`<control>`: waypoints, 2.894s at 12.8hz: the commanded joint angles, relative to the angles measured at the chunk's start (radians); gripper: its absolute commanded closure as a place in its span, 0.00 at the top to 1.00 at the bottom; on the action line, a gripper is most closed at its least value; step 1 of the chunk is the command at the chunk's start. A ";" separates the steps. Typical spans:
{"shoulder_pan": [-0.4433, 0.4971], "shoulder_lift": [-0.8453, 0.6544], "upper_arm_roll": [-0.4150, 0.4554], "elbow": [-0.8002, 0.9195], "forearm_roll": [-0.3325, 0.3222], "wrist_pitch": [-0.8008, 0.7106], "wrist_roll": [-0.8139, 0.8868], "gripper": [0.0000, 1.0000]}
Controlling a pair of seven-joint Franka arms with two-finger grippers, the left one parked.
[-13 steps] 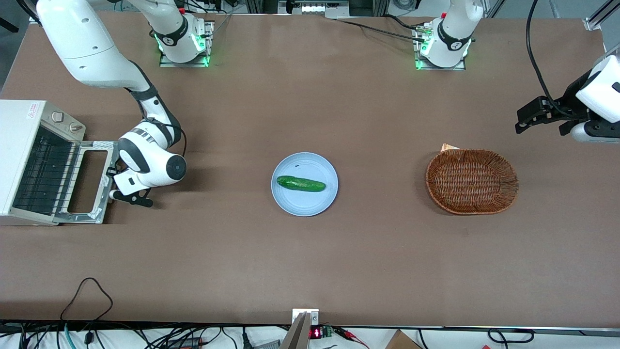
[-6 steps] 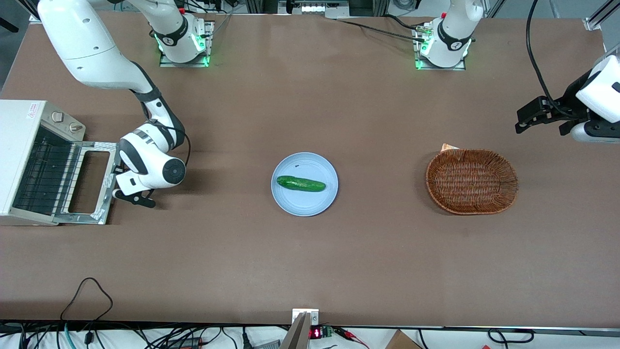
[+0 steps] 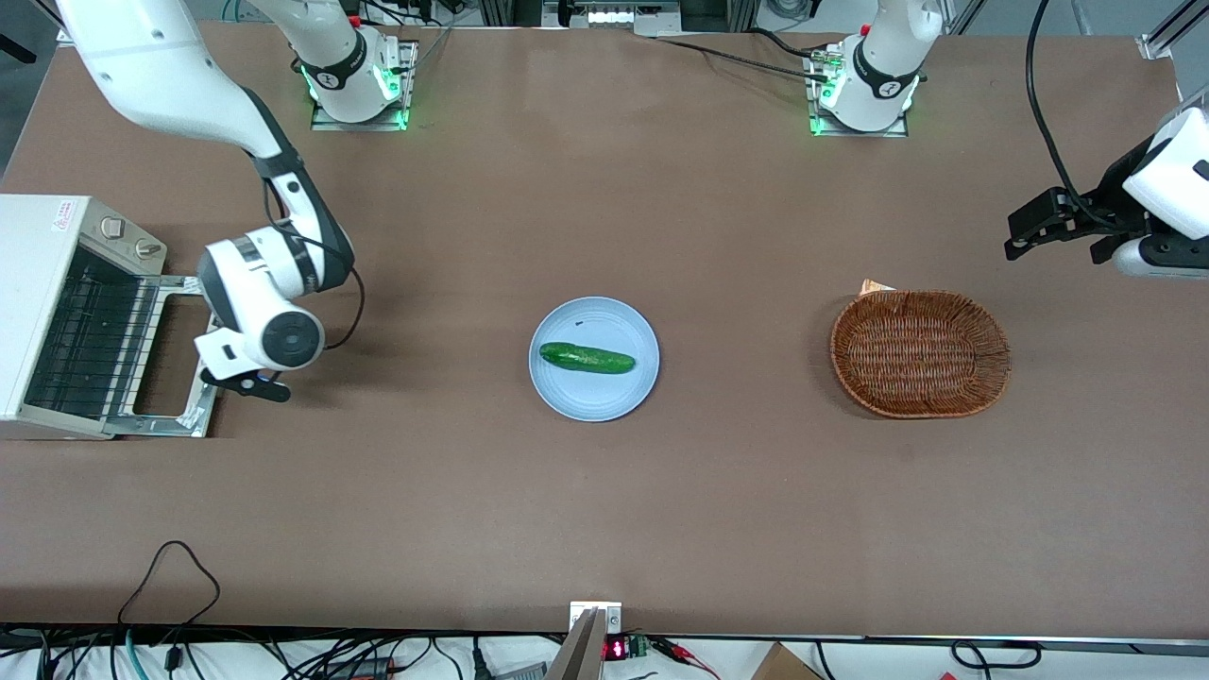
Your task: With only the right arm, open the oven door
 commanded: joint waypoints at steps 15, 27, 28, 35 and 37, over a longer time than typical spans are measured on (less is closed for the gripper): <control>-0.148 -0.342 -0.005 0.332 0.597 -0.483 -0.579 0.99; -0.027 -0.589 -0.086 0.015 0.655 -0.107 -0.702 1.00; -0.025 -0.589 -0.086 0.013 0.653 -0.107 -0.756 1.00; -0.025 -0.592 -0.076 -0.005 0.638 -0.056 -0.757 1.00; -0.025 -0.589 -0.076 -0.002 0.636 -0.074 -0.757 1.00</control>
